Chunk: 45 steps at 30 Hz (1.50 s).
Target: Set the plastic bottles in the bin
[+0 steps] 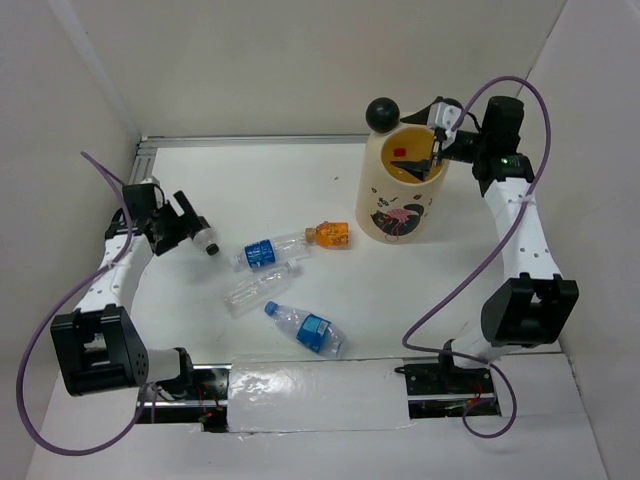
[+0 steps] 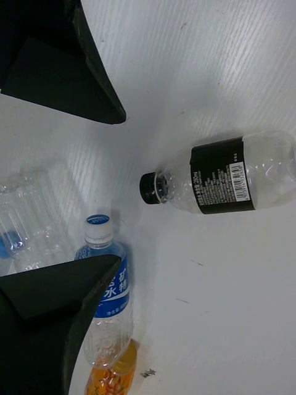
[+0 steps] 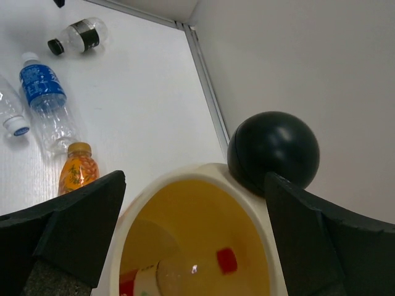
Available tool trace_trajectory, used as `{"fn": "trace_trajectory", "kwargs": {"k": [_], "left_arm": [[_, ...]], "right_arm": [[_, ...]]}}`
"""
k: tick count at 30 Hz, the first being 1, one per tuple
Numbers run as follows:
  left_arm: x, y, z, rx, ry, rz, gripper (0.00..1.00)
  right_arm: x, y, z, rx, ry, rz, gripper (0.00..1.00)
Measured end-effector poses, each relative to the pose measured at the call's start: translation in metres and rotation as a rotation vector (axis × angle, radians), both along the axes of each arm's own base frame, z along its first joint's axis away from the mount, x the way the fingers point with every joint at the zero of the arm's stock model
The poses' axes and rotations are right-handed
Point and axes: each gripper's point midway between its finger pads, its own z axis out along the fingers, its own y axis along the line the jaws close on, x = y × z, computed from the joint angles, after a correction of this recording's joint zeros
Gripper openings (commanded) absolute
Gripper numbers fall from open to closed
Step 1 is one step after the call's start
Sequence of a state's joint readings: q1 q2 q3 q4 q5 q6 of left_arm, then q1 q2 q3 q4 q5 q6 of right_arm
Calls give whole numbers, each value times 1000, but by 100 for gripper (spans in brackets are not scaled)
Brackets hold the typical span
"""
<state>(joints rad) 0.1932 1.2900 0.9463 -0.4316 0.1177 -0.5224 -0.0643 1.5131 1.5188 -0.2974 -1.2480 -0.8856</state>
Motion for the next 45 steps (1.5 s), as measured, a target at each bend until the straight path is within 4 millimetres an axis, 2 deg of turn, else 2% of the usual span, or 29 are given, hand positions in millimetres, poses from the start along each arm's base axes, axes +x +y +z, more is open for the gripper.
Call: {"fn": "trace_trajectory", "kwargs": {"k": [5,12,17,22,23,24,25,26,27,28,29,31,32,33,34,35,36,38,39,41,42,43,44,45], "left_arm": [[11,1,-17,40,32,15,100],[33,9,-57,106,130,49,100],[51,17,-73,136,148,80,100],[80,18,-84,156,142,78,98],[84,17,-88,158,146,75,96],[86,16,-91,158,152,72,87],[86,15,-96,157,161,69,82],[85,14,-100,158,170,60,66],[85,13,-101,156,172,61,66],[85,12,-102,157,173,51,57],[86,12,-101,160,169,48,40],[88,12,-100,164,160,40,28],[88,11,-100,161,161,35,22],[88,8,-98,156,156,25,22],[89,6,-94,153,147,19,20],[88,1,-87,149,130,6,19],[88,-5,-77,144,108,-8,19],[91,-28,-40,129,17,-68,17],[93,-45,-16,116,-42,-111,14],[101,-91,46,82,-199,-236,12],[104,-114,77,61,-278,-297,8],[107,-142,112,33,-367,-368,7],[108,-171,151,3,-458,-442,4],[105,-202,187,-29,-547,-520,0]], "right_arm": [[-18,-8,21,10,-2,3,100],[-64,-27,49,24,-21,-27,100],[-96,-34,48,34,0,-56,100],[-106,-32,38,42,41,-54,100],[-107,-32,35,44,53,-54,100],[-108,-32,32,47,67,-55,100],[-108,-32,29,49,78,-55,100],[-108,-32,27,52,91,-56,100],[-109,-31,24,55,105,-57,100],[-109,-31,21,57,119,-59,98],[-110,-32,18,58,131,-61,95],[-111,-32,12,59,153,-71,88],[-111,-32,10,56,157,-78,83],[-112,-33,7,53,162,-86,65],[-113,-34,5,47,161,-97,53],[-115,-34,4,41,161,-108,30],[-116,-35,3,32,155,-122,19],[-121,-37,2,20,152,-154,2],[-122,-38,0,12,151,-173,0],[-127,-41,-6,5,170,-212,0],[-128,-42,-9,3,181,-231,1],[-129,-43,-12,2,194,-243,9],[-130,-44,-16,0,212,-256,68],[-131,-45,-21,2,236,-266,80]]}}
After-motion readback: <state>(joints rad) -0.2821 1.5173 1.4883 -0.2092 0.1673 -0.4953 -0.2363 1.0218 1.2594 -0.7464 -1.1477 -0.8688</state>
